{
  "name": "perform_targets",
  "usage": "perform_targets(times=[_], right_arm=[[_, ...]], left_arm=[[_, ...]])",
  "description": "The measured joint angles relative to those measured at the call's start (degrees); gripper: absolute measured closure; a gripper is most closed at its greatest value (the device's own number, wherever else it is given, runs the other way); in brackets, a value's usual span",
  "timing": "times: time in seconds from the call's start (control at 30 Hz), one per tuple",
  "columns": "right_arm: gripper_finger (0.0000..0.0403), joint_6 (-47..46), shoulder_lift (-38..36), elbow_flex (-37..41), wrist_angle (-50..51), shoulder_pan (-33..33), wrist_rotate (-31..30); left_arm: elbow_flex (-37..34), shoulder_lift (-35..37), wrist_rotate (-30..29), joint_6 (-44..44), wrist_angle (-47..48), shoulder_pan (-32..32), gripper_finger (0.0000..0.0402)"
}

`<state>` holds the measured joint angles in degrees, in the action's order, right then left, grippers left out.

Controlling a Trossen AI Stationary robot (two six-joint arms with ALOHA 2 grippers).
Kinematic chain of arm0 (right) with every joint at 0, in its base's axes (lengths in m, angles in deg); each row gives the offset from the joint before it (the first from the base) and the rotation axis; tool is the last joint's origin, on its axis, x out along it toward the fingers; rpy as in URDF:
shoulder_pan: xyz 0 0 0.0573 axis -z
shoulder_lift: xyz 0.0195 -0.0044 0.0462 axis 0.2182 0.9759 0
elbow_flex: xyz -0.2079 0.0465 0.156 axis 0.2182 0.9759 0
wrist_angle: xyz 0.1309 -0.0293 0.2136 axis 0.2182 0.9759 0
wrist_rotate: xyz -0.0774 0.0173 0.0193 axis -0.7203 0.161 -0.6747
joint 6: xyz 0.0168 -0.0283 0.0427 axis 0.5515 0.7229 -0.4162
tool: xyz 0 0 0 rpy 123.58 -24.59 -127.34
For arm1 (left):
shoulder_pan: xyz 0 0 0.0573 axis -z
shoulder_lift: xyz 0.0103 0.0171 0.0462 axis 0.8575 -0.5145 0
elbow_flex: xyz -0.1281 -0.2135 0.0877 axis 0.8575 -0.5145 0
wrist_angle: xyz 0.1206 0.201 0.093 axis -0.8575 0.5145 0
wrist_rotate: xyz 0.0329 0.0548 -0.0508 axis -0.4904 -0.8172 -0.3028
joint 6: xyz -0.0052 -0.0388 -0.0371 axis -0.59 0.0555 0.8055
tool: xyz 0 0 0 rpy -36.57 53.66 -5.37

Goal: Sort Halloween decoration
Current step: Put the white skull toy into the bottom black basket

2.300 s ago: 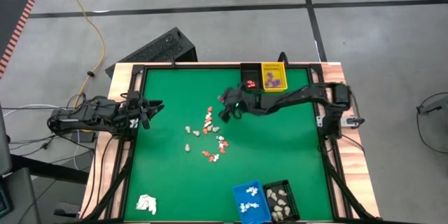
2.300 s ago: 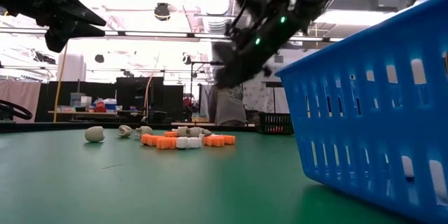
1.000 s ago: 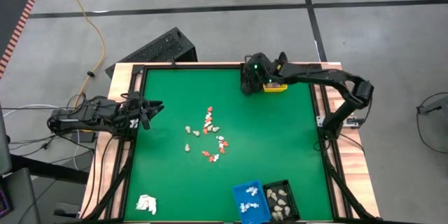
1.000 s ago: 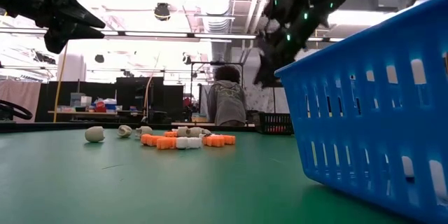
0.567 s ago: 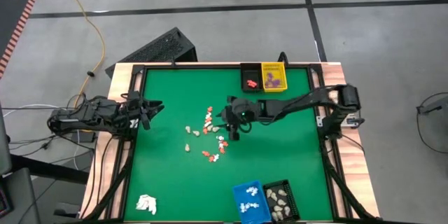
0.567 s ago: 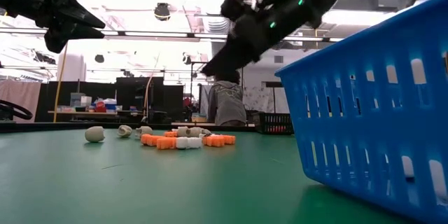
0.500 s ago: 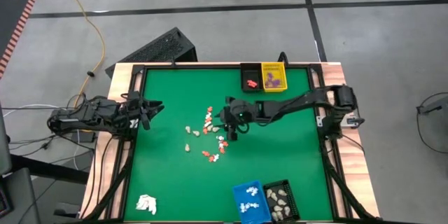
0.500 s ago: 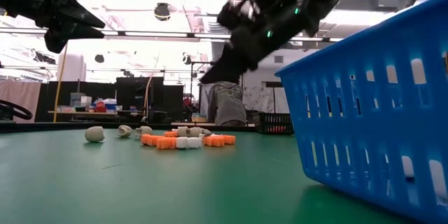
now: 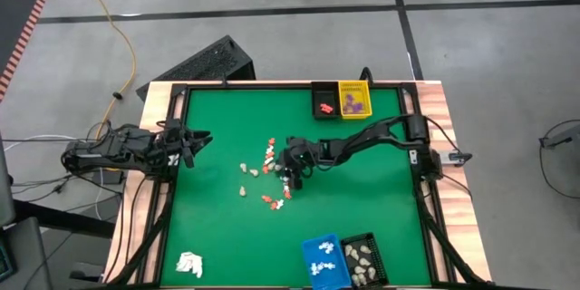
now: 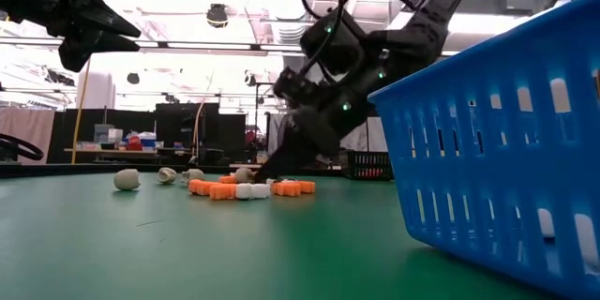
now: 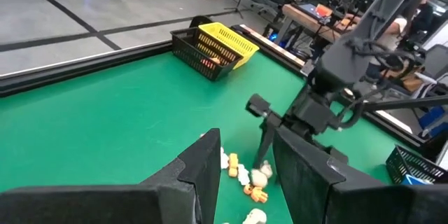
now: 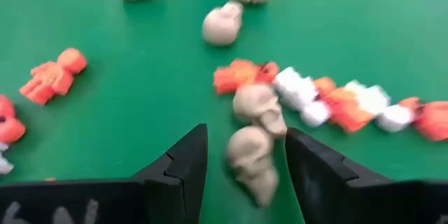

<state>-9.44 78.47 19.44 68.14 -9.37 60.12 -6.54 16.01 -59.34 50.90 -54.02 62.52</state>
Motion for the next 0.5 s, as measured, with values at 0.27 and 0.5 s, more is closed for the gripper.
perform_targets(times=[0.27,0.5], right_arm=[[0.0234,-0.6,0.6,-0.1,0.6,0.5,-0.2],[0.0314,-2.3,0.4,-0.1,1.5,1.0,-1.2]], left_arm=[[0.0,0.0,-0.2,0.2,0.0,0.0,0.0281],[0.0,0.0,-0.3,0.2,0.0,0.0,0.0281]])
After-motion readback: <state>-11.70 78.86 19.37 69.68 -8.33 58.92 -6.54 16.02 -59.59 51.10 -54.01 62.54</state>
